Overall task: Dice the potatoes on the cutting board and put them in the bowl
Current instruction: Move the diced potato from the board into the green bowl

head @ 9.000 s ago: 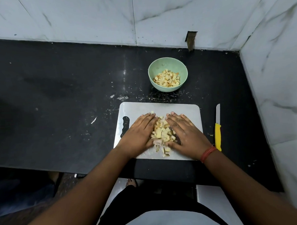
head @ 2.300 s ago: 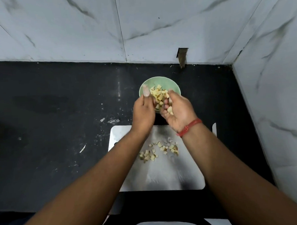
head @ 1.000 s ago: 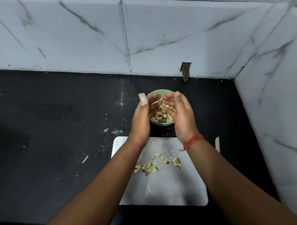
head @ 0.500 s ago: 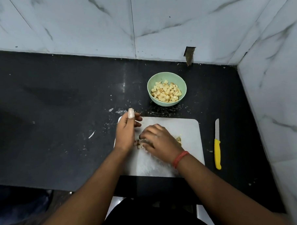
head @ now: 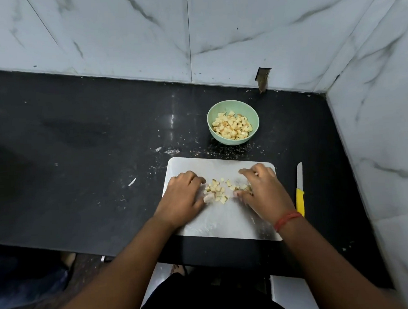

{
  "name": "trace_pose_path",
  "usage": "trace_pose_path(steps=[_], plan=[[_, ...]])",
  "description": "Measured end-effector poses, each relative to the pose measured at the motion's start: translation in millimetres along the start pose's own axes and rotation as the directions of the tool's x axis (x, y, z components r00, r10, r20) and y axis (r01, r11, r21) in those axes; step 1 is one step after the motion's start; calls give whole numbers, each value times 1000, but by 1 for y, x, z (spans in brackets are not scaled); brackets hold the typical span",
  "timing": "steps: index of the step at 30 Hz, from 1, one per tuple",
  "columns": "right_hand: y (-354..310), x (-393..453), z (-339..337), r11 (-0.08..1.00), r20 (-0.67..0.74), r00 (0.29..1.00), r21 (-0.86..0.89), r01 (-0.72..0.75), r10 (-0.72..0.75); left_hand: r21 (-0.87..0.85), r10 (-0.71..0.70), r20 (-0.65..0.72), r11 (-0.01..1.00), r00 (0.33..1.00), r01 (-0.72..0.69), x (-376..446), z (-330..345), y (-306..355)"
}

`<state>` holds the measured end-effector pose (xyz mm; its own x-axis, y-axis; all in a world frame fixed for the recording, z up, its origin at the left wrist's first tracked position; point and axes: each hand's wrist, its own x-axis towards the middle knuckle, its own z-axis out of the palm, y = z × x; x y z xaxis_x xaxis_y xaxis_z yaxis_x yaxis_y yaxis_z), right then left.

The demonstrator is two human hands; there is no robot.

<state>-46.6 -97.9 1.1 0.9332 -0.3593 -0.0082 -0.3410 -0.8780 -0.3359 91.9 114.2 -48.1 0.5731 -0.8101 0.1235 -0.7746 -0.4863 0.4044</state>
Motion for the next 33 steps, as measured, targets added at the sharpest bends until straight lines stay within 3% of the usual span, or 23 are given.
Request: trace_pose_path(steps=[3,9,13,20,24,29,33], plan=[[0,0,3,991,146,980,-3,-133,132,61,38,2,997,999,-38,6,8,10],[-23,18,9,994,214,976,111,19,-42,-104,72,48,992,996,-67,18,10,23],[-25,14,3,992,270,956,-12,125,-117,40,83,16,996,996,-84,8,6,10],[-25,11,30,979,51,978,34,200,-202,5,124,39,992,992,-124,19,7,13],[-21,10,35,959,-54,958,-36,280,-282,53,118,46,991,992,-120,21,5,22],[-19,14,40,932,-56,936,-126,339,-348,121,123,39,984,992,-127,22,5,26],[-17,22,36,928,-2,938,-145,342,-346,65,82,60,994,995,-86,25,7,24]])
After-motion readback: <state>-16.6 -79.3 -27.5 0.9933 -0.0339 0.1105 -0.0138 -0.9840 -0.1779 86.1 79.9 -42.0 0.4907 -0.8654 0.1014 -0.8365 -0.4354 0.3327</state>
